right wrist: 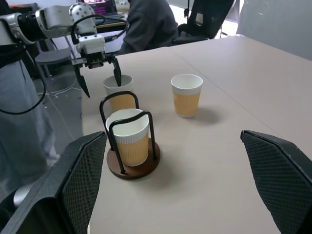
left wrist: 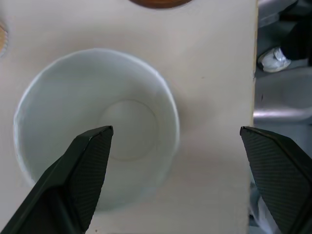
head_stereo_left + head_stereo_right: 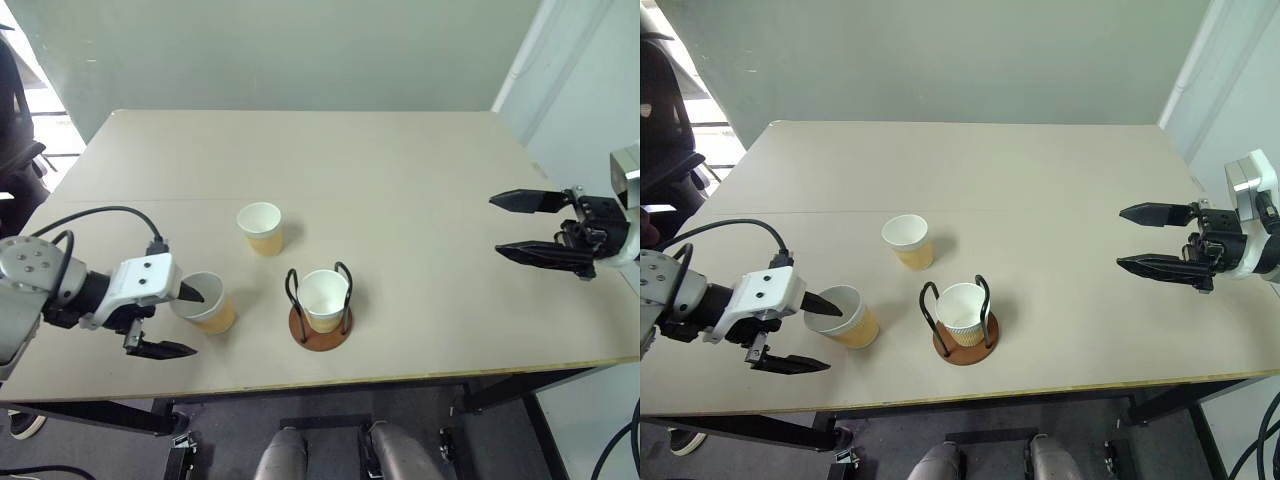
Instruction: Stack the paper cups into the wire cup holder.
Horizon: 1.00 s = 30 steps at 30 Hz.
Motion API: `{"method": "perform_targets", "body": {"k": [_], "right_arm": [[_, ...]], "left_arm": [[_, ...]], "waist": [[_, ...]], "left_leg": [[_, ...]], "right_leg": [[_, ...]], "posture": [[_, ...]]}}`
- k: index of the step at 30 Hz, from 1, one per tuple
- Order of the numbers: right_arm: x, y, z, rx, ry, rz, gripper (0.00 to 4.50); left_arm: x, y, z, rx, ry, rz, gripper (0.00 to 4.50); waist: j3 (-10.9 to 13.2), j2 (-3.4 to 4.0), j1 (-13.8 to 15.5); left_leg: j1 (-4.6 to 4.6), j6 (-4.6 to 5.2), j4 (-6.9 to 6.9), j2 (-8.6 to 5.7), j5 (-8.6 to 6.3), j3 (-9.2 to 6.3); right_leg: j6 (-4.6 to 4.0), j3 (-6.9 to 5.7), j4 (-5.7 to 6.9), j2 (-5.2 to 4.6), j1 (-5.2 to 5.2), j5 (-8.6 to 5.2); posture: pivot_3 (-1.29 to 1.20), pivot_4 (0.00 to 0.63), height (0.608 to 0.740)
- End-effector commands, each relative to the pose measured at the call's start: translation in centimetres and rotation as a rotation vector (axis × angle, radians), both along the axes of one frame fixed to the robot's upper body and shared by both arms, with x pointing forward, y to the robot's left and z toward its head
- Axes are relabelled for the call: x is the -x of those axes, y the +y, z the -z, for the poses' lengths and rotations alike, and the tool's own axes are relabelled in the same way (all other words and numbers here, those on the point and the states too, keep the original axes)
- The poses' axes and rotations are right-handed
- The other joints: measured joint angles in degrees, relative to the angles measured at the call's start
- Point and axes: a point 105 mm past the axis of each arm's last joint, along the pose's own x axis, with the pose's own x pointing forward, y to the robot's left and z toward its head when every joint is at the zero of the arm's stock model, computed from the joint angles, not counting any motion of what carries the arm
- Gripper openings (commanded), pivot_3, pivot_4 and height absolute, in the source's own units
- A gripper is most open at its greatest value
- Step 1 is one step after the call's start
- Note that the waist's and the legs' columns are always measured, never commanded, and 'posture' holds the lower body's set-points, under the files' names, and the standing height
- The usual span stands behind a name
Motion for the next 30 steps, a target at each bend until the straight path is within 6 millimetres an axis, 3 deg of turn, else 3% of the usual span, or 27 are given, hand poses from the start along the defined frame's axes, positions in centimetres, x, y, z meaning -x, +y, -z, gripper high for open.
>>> {"method": "perform_targets", "body": {"k": [1,4,12,23,25,30], "right_arm": [[0.5,-0.1,-1.3,0.005,-0.063,0.003,4.50],[0.5,-0.1,-1.3,0.011,-0.066,0.008,4.50],[0.4,-0.1,-1.2,0.021,-0.070,0.019,4.50],[0.3,-0.3,-1.1,0.024,-0.077,0.039,4.50],[0.2,-0.4,-1.1,0.032,-0.080,0.045,4.50],[0.1,-0.4,-1.3,0.036,-0.093,0.050,4.50]], "left_arm": [[-0.6,-0.3,-0.3,-0.029,-0.040,0.019,3.91],[-0.8,-0.4,-0.2,-0.034,-0.042,0.023,3.00],[-0.8,-0.4,-0.5,-0.035,-0.044,0.027,0.04],[-0.5,-1.2,-1.7,-0.011,-0.053,0.056,0.04],[-0.8,-2.1,-3.3,0.025,-0.091,0.102,0.04],[-1.8,-6.7,-10.6,0.184,-0.269,0.319,0.04]], "waist": [[0.00,0.00,-0.01],[0.00,0.00,-0.02],[0.00,0.00,-0.02],[0.00,0.00,-0.02],[0.00,-0.02,0.10],[0.01,-0.02,1.18]], "left_leg": [[0.00,0.00,0.00,0.00,0.00,0.00],[0.00,0.00,0.00,0.00,0.00,0.01],[0.00,0.00,0.00,0.00,0.00,0.01],[0.01,0.01,0.01,0.00,0.01,0.01],[0.01,0.01,0.01,0.00,0.01,0.01],[-0.01,0.04,0.18,-0.03,0.03,-0.06]], "right_leg": [[0.00,0.00,0.00,0.00,0.00,0.00],[0.01,0.00,0.00,0.00,0.00,0.00],[0.07,0.00,0.00,0.00,0.01,0.00],[0.09,0.00,0.00,0.00,0.02,0.00],[0.09,-0.01,0.01,0.00,0.02,0.00],[0.15,-0.05,0.00,-0.01,0.13,0.04]], "posture": [[0.00,0.150,0.740],[0.00,0.150,0.740],[0.00,0.150,0.740],[0.00,0.150,0.740],[0.00,0.150,0.740],[0.00,0.150,0.740]]}}
